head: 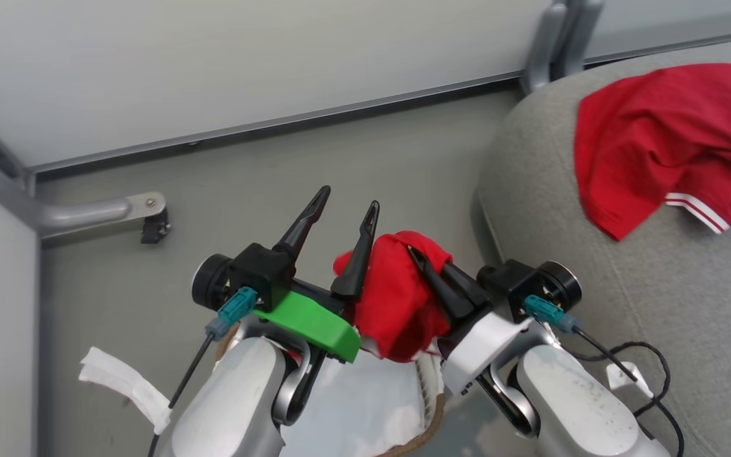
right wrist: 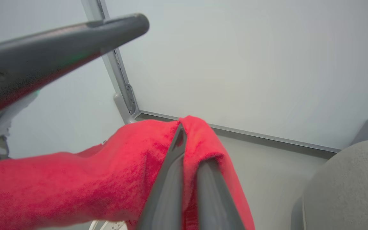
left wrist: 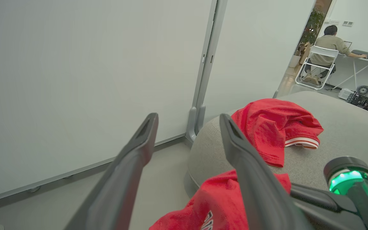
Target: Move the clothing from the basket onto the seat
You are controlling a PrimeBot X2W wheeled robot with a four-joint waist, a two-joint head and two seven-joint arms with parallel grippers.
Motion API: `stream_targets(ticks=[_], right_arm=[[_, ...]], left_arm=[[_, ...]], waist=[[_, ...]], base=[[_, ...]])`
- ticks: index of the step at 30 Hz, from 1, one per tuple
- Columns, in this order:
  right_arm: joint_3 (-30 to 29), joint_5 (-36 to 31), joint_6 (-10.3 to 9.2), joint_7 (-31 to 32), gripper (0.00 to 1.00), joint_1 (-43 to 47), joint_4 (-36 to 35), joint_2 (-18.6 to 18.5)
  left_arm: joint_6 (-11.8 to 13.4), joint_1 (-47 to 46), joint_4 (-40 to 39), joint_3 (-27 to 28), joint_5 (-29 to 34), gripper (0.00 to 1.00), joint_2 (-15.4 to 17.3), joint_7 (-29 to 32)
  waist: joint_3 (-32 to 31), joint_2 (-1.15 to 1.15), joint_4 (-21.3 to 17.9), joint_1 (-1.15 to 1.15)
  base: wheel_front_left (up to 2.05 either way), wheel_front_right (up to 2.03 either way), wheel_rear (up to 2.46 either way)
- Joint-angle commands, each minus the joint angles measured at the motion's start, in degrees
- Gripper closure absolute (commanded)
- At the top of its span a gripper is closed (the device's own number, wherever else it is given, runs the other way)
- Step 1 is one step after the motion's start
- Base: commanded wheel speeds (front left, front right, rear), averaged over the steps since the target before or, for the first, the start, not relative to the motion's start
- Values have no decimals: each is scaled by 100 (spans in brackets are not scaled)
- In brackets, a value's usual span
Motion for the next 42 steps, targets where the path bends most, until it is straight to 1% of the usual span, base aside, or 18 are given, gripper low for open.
stream_targets(ticks=[1,9,19,21,25,28,30,32,37,39,42], right_arm=[[-91,35,-8,-2,100,127,-49,-26],[-328,-44,-8,-2,100,436,-374,-20],[-478,-19,-8,-2,100,540,-796,-18],[-575,-29,-8,-2,100,569,-873,-19],[-833,-196,-8,-1,100,601,-1053,-18],[-984,-377,-8,-2,100,383,-1189,-27],[-1054,-472,-8,-2,100,180,-1292,-138],[-955,-528,-8,-2,100,-110,-1330,-355],[-853,-597,-8,-1,100,-1315,-1331,-1087],[-922,-570,-8,-1,100,-1765,-1201,-1373],[-1037,-593,-8,-2,100,-2463,-1005,-1691]], left_arm=[[-43,65,-5,73,84,0,23,5],[-89,288,77,322,290,0,21,6],[-117,467,245,732,524,0,26,6],[-127,482,282,757,561,0,25,6],[-134,361,318,691,521,0,28,6],[-138,284,361,648,534,0,29,5],[-140,247,391,630,560,0,28,5],[-142,208,416,612,579,0,27,5],[-143,118,409,647,665,0,86,5],[-143,95,389,616,697,0,76,6],[-142,53,369,545,714,0,73,6]], waist=[[-39,0,-457,0],[-38,0,-1386,0],[72,0,-2400,0],[96,0,-2517,0],[200,0,-2572,0],[297,0,-2593,0],[370,0,-2599,0],[448,0,-2599,0],[667,0,-2589,0],[769,0,-2515,0],[929,0,-2384,0]], base=[[0,0,0],[0,0,0],[0,0,0],[0,0,0],[0,0,0],[0,0,0],[0,0,0],[0,0,0],[0,0,0],[0,0,0],[0,0,0]])
